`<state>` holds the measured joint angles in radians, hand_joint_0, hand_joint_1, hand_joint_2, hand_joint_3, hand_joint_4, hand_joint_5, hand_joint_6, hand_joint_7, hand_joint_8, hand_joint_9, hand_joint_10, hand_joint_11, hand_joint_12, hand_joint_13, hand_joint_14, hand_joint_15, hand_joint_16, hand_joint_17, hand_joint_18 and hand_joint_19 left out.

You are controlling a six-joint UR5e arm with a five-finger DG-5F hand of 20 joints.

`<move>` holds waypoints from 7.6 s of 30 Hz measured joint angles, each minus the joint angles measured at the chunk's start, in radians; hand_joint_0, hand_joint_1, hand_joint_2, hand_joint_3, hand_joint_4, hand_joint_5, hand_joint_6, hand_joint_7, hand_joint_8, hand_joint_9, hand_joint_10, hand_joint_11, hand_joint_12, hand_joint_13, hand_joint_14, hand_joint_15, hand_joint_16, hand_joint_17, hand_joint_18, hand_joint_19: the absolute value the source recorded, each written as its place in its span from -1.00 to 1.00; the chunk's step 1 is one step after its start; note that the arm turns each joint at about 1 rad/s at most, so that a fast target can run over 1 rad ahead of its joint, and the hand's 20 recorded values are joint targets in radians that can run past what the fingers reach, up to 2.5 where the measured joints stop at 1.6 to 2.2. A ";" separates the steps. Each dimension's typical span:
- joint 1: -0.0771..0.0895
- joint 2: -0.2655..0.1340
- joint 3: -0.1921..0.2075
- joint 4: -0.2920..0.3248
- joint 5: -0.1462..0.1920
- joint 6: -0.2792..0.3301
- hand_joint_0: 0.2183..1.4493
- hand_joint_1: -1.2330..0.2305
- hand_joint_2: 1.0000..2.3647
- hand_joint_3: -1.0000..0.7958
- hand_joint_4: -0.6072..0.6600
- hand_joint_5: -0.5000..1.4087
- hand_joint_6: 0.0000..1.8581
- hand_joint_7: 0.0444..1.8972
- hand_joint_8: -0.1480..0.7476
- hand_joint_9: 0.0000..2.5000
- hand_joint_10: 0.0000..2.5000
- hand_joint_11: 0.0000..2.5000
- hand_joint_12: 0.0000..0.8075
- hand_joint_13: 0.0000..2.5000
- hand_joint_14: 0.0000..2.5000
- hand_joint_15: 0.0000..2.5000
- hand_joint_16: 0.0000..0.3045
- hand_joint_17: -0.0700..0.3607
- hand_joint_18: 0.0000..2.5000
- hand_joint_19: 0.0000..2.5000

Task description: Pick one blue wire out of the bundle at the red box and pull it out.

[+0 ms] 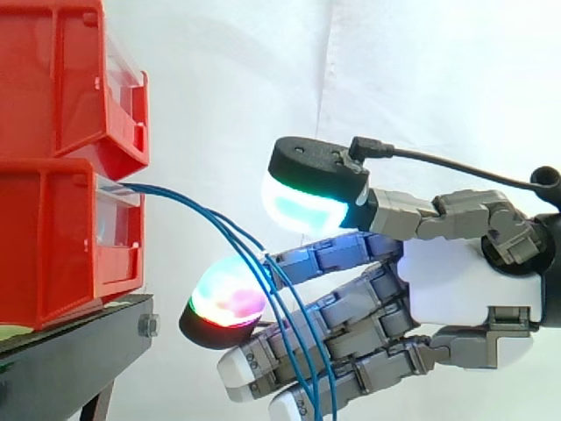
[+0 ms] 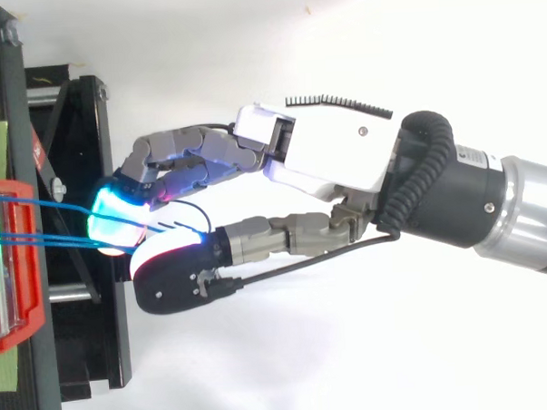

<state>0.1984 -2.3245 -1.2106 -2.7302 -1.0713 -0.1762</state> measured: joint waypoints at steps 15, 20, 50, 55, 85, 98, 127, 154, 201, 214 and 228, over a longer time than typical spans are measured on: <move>0.002 0.000 -0.007 0.005 -0.003 -0.005 -0.38 -0.21 -0.98 -0.21 0.49 -0.63 -0.35 0.20 0.15 -0.49 -1.00 -0.82 0.11 -0.68 -1.00 -0.93 -0.60 -0.04 -0.59 -0.80; -0.002 0.002 -0.007 0.006 -0.004 -0.002 -0.42 -0.15 -0.98 -0.26 0.53 -0.61 -0.40 0.28 0.17 -0.48 -1.00 -0.81 0.12 -0.67 -1.00 -0.92 -0.59 -0.03 -0.58 -0.79; -0.014 0.002 0.011 0.004 -0.003 0.001 -0.32 -0.49 -0.98 -0.26 0.50 -0.67 -0.11 -0.01 0.20 -0.43 -0.99 -0.66 0.14 -0.62 -1.00 -0.90 -0.60 -0.04 -0.50 -0.78; -0.017 0.004 0.014 0.003 -0.004 0.001 -0.30 -0.52 -1.00 -0.44 0.51 -0.67 -0.08 -0.04 0.18 -0.43 -0.99 -0.65 0.14 -0.61 -1.00 -0.90 -0.60 -0.04 -0.48 -0.77; -0.022 0.028 0.014 0.000 -0.004 -0.008 -0.48 -0.14 -0.99 -0.36 0.51 -0.63 -0.20 0.07 0.25 -0.34 -0.99 -0.66 0.18 -0.56 -1.00 -0.86 -0.58 -0.01 -0.45 -0.70; -0.022 0.028 0.014 0.001 -0.004 -0.008 -0.33 -0.38 -0.98 -0.18 0.41 -0.66 -0.13 -0.01 0.19 -0.39 -0.99 -0.65 0.15 -0.57 -1.00 -0.87 -0.60 -0.04 -0.46 -0.71; -0.022 0.028 0.015 0.001 0.000 -0.008 -0.42 -0.24 -0.97 -0.11 0.43 -0.67 -0.08 0.08 0.22 -0.36 -0.99 -0.63 0.16 -0.58 -1.00 -0.86 -0.59 -0.03 -0.45 -0.69; -0.022 0.028 0.014 0.001 -0.001 -0.003 -0.57 -0.35 -1.00 -0.44 0.45 -0.65 -0.12 0.05 0.22 -0.42 -0.99 -0.66 0.20 -0.59 -1.00 -0.87 -0.56 0.02 -0.42 -0.75; -0.023 0.046 0.015 -0.046 0.003 -0.013 -0.39 -0.29 -0.98 0.14 0.26 -0.63 -0.02 0.16 0.32 -0.27 -0.99 -0.57 0.27 -0.52 -1.00 -0.85 -0.53 0.07 -0.36 -0.73; -0.007 0.238 -0.127 -0.194 0.080 -0.086 -0.37 -0.29 -0.99 0.16 0.23 -0.63 -0.02 0.17 0.34 -0.27 -0.99 -0.57 0.30 -0.51 -1.00 -0.85 -0.52 0.09 -0.35 -0.74; 0.007 0.311 -0.243 -0.107 0.178 -0.122 -0.37 -0.29 -0.99 0.15 0.22 -0.63 -0.01 0.15 0.34 -0.28 -0.99 -0.57 0.29 -0.52 -1.00 -0.85 -0.52 0.09 -0.35 -0.74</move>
<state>0.2053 -2.0130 -1.4538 -2.8368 -0.8934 -0.2980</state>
